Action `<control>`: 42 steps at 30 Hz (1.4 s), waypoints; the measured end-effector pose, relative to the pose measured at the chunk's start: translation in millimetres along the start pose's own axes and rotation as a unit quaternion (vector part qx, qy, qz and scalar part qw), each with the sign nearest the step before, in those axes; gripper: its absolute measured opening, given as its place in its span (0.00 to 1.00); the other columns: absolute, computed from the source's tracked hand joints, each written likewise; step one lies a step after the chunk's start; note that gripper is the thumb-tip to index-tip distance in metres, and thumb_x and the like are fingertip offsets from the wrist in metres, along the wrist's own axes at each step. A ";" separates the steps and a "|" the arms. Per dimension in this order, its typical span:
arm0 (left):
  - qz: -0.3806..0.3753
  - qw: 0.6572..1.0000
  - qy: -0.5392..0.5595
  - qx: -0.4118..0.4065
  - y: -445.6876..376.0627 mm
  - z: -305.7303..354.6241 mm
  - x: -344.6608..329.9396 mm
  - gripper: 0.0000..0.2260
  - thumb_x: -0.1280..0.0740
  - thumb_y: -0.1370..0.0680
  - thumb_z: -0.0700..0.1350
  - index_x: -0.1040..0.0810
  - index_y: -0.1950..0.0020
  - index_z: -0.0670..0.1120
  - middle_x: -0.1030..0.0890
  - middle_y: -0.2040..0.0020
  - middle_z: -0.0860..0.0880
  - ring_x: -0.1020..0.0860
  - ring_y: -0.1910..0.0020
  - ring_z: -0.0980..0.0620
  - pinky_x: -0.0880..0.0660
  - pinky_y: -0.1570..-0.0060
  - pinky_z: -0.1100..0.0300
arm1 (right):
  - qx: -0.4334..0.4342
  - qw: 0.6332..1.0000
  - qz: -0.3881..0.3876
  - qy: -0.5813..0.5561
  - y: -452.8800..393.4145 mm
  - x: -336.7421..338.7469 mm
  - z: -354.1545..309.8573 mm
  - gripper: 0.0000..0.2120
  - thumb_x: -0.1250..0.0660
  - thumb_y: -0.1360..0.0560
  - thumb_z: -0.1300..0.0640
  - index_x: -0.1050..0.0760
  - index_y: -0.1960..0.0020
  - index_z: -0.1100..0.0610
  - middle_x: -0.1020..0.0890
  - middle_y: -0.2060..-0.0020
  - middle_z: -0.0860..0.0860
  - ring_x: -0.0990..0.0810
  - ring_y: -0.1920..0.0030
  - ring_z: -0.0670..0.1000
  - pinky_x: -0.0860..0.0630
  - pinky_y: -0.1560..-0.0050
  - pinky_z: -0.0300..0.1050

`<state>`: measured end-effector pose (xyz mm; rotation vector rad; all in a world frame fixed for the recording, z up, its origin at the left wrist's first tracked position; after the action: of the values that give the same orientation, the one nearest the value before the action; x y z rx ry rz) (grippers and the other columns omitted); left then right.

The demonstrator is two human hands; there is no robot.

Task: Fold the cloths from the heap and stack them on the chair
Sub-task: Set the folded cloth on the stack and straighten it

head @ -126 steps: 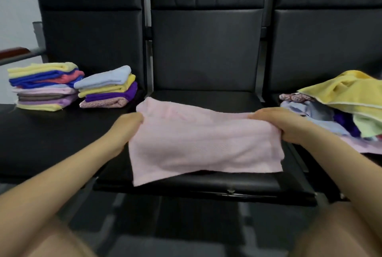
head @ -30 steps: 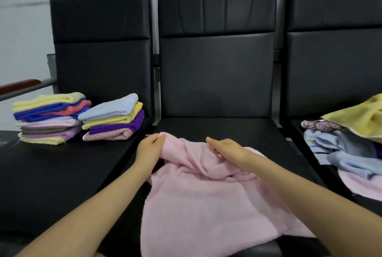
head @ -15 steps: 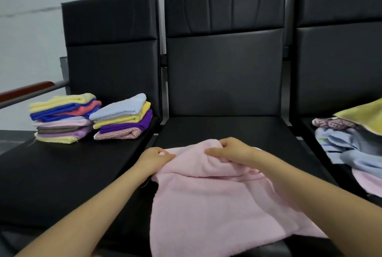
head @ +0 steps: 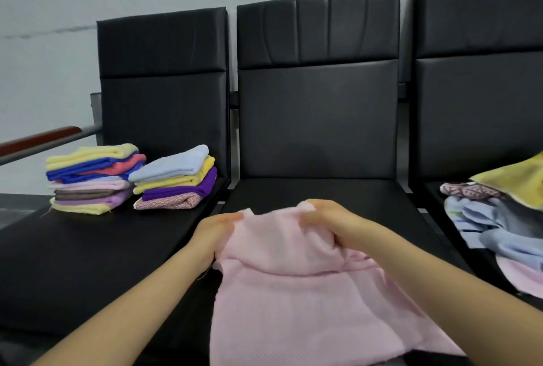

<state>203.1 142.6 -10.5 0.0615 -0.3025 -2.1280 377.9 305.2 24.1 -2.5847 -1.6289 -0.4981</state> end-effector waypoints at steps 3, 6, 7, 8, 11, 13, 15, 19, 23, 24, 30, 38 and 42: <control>0.000 0.996 0.076 0.056 -5.0 -2.4 7.7 0.09 0.29 0.25 0.44 0.19 0.50 0.40 0.18 0.57 0.42 0.21 0.58 0.44 0.25 0.60 0.55 | 0.064 0.965 -0.028 0.251 0.3 -16.0 5.4 0.05 0.36 0.27 0.58 0.31 0.60 0.51 0.26 0.63 0.45 0.27 0.60 0.47 0.31 0.62 0.39; 0.043 0.997 0.034 0.047 -19.3 -5.2 19.7 0.10 0.32 0.23 0.47 0.20 0.50 0.40 0.25 0.66 0.45 0.27 0.67 0.49 0.30 0.66 0.58 | 0.138 0.921 -0.074 0.356 5.2 -37.2 4.5 0.05 0.36 0.28 0.58 0.26 0.56 0.49 0.26 0.54 0.45 0.29 0.58 0.42 0.31 0.56 0.37; 0.059 0.997 -0.046 0.033 -23.7 -5.9 24.6 0.11 0.33 0.22 0.49 0.19 0.51 0.41 0.25 0.66 0.45 0.28 0.67 0.49 0.30 0.65 0.58 | 0.152 0.915 -0.079 0.366 6.7 -40.9 2.7 0.04 0.34 0.28 0.55 0.24 0.54 0.48 0.26 0.51 0.45 0.28 0.56 0.41 0.31 0.54 0.37; 0.068 0.988 -0.136 0.014 -24.9 -5.3 27.6 0.11 0.34 0.22 0.51 0.19 0.52 0.43 0.24 0.64 0.45 0.27 0.67 0.49 0.30 0.64 0.58 | 0.160 0.913 -0.079 0.366 7.7 -44.0 1.0 0.02 0.33 0.28 0.52 0.23 0.55 0.47 0.27 0.48 0.45 0.27 0.53 0.41 0.29 0.51 0.37; 0.058 0.955 -0.290 -0.034 -23.9 -2.6 25.4 0.18 0.37 0.21 0.57 0.20 0.55 0.43 0.19 0.57 0.45 0.22 0.59 0.45 0.25 0.55 0.53 | 0.178 0.915 -0.067 0.355 11.2 -53.4 -4.7 0.10 0.30 0.28 0.44 0.24 0.65 0.47 0.25 0.50 0.46 0.26 0.49 0.42 0.26 0.48 0.44; 0.021 0.943 -0.325 -0.062 -21.7 -0.5 16.6 0.20 0.37 0.22 0.60 0.21 0.58 0.44 0.18 0.57 0.43 0.20 0.57 0.43 0.25 0.53 0.52 | 0.172 0.913 -0.057 0.365 10.8 -59.6 -2.7 0.15 0.30 0.28 0.45 0.29 0.68 0.50 0.24 0.55 0.49 0.27 0.53 0.43 0.27 0.51 0.45; -0.036 0.937 -0.340 -0.073 -20.9 -0.8 4.0 0.19 0.34 0.23 0.58 0.19 0.60 0.43 0.19 0.61 0.45 0.23 0.61 0.48 0.28 0.58 0.56 | 0.169 0.912 -0.041 0.372 8.6 -62.9 2.5 0.14 0.30 0.28 0.49 0.32 0.67 0.50 0.27 0.59 0.49 0.30 0.59 0.44 0.30 0.58 0.41; -0.106 0.927 -0.354 -0.065 -18.9 -3.2 -9.7 0.12 0.31 0.23 0.48 0.20 0.65 0.45 0.24 0.67 0.48 0.28 0.65 0.52 0.32 0.61 0.58 | 0.133 0.920 -0.028 0.368 2.0 -60.6 11.1 0.11 0.32 0.29 0.52 0.35 0.54 0.46 0.25 0.58 0.49 0.30 0.62 0.46 0.35 0.64 0.38; -0.063 0.984 -0.138 -0.088 -16.8 -1.4 0.4 0.08 0.37 0.20 0.42 0.23 0.59 0.43 0.24 0.60 0.44 0.27 0.62 0.51 0.32 0.61 0.58 | 0.072 0.930 0.000 0.361 -4.6 -50.9 9.8 0.26 0.32 0.31 0.53 0.35 0.35 0.46 0.25 0.51 0.48 0.25 0.55 0.48 0.30 0.59 0.41; -0.048 0.992 -0.072 -0.096 -14.8 1.8 2.9 0.07 0.38 0.20 0.42 0.23 0.56 0.44 0.23 0.57 0.44 0.26 0.59 0.50 0.31 0.58 0.57 | 0.064 0.934 0.018 0.350 -6.3 -46.8 7.4 0.27 0.31 0.31 0.53 0.34 0.34 0.47 0.24 0.50 0.48 0.25 0.52 0.49 0.28 0.56 0.42; 0.008 0.976 0.203 -0.081 -6.9 22.6 10.5 0.05 0.37 0.21 0.47 0.23 0.48 0.50 0.21 0.46 0.46 0.23 0.45 0.47 0.29 0.41 0.49 | 0.019 0.965 0.063 0.255 -7.5 -31.6 -8.6 0.11 0.31 0.30 0.57 0.24 0.49 0.60 0.23 0.60 0.49 0.26 0.62 0.48 0.31 0.64 0.41; 0.016 0.960 0.269 -0.073 -3.2 30.3 6.9 0.06 0.36 0.20 0.48 0.24 0.46 0.48 0.20 0.43 0.46 0.23 0.43 0.47 0.26 0.43 0.49 | 0.030 0.995 -0.002 -0.094 2.5 -28.1 -17.4 0.04 0.35 0.27 0.62 0.22 0.59 0.59 0.19 0.65 0.52 0.21 0.60 0.50 0.25 0.58 0.44; 0.053 0.965 0.249 -0.068 -6.5 30.1 13.3 0.10 0.32 0.22 0.48 0.24 0.43 0.47 0.21 0.50 0.46 0.23 0.51 0.48 0.26 0.47 0.51 | 0.063 0.990 -0.005 -0.130 0.9 -15.8 -21.0 0.15 0.29 0.34 0.55 0.21 0.51 0.63 0.18 0.58 0.55 0.19 0.56 0.53 0.25 0.53 0.49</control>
<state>185.6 140.6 18.1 0.4807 0.1363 -1.9427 367.3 286.7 39.5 -2.6371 -1.6833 -0.0552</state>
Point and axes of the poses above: each hand's wrist, its own y-axis away from the middle knuckle, its own x-axis out of the back of the hand, z = x × y, the point moved 3 cm from there along -y, towards the middle knuckle
